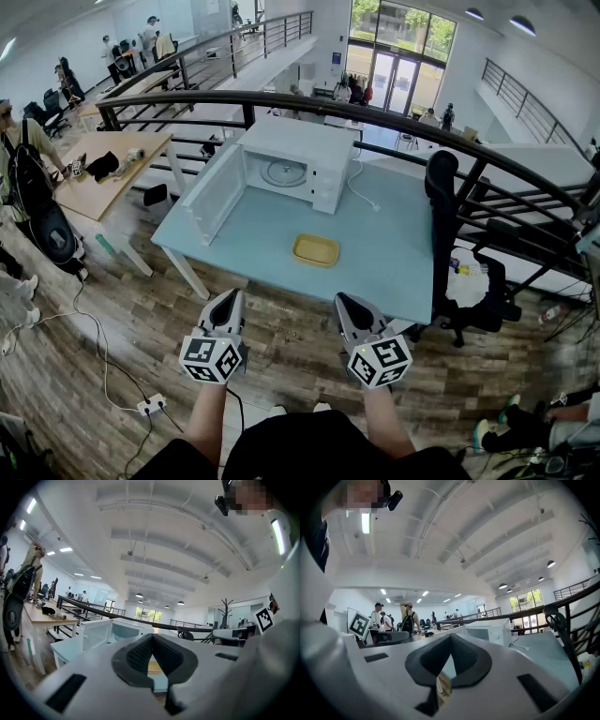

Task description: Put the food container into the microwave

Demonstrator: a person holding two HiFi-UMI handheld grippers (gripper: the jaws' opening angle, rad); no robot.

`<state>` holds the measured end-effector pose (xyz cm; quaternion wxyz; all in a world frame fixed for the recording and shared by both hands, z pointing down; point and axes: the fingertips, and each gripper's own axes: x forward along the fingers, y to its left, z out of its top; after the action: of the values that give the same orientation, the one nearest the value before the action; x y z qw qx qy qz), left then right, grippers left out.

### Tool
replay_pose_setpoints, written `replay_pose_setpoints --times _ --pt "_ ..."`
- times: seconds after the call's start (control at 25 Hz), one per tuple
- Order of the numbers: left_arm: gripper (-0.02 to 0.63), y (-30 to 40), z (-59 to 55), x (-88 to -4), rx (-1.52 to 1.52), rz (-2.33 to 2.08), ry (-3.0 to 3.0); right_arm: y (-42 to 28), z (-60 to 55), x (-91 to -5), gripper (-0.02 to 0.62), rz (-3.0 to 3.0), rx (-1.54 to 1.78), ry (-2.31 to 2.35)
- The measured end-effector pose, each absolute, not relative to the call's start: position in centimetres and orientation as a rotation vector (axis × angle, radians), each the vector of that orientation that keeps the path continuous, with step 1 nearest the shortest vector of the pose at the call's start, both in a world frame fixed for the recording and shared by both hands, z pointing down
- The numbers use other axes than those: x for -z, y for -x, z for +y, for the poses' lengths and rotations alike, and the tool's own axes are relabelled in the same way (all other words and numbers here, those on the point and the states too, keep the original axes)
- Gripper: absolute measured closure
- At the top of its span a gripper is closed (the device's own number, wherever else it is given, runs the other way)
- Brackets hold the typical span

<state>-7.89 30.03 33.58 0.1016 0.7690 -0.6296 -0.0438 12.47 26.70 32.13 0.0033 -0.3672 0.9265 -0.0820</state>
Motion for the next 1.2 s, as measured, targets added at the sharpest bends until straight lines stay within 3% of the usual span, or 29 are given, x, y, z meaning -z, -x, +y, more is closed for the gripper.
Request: replay_pose_setpoints --times 1.2 --pt "0.598 14.0 35.0 -34.3 0.146 -1.790 -2.313 -6.9 31.4 -32.5 0.588 2.825 0.346 1.155"
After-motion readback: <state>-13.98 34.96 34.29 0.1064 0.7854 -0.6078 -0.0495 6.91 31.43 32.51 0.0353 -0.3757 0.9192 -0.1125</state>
